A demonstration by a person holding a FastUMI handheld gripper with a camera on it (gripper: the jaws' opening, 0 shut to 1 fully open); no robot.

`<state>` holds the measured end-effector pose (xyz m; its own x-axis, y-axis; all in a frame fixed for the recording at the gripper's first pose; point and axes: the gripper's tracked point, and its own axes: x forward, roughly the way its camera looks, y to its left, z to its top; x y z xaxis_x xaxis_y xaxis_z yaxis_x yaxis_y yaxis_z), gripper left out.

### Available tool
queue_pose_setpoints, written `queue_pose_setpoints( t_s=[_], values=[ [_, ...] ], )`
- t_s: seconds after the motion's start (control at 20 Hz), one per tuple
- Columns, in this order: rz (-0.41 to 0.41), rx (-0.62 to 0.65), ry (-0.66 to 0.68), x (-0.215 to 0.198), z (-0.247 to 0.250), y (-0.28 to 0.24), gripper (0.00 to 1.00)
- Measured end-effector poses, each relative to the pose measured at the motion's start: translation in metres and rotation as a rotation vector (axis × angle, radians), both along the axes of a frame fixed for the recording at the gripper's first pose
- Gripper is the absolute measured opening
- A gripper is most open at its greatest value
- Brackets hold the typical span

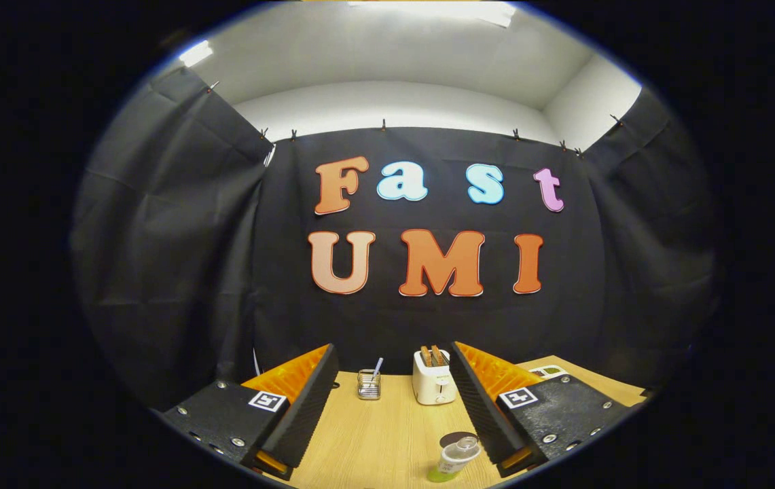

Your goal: Take the bottle from table, then pour the juice into the cup, finally place the bottle on the coaster

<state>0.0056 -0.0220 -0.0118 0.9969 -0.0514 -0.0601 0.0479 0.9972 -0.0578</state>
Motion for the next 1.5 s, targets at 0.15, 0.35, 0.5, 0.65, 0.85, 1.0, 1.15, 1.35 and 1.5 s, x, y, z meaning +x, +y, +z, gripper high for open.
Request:
queue_pose_setpoints(
  t_s=[0.15,0.35,0.5,0.65,0.85,1.0,1.15,1.35,1.5],
  values=[
    [0.032,0.034,-0.018,-0.002,0.0,0.008,0.98],
    [0.033,0.027,-0.016,-0.002,-0.004,0.01,0.98],
    [0.014,0.001,0.0,0.001,-0.013,0.01,0.98],
    [-0.028,-0.082,0.027,0.004,-0.02,0.002,0.98],
    [0.019,-0.009,0.024,0.006,-0.028,0.006,0.98],
    [-0.033,-0.017,0.047,0.005,-0.041,-0.022,0.97],
    [-0.078,-0.01,0.061,0.003,-0.054,-0.053,0.97],
    [-0.14,-0.02,0.116,-0.002,-0.084,-0.086,0.97],
    [-0.149,-0.004,0.167,-0.005,-0.114,-0.099,0.98]
  ],
)
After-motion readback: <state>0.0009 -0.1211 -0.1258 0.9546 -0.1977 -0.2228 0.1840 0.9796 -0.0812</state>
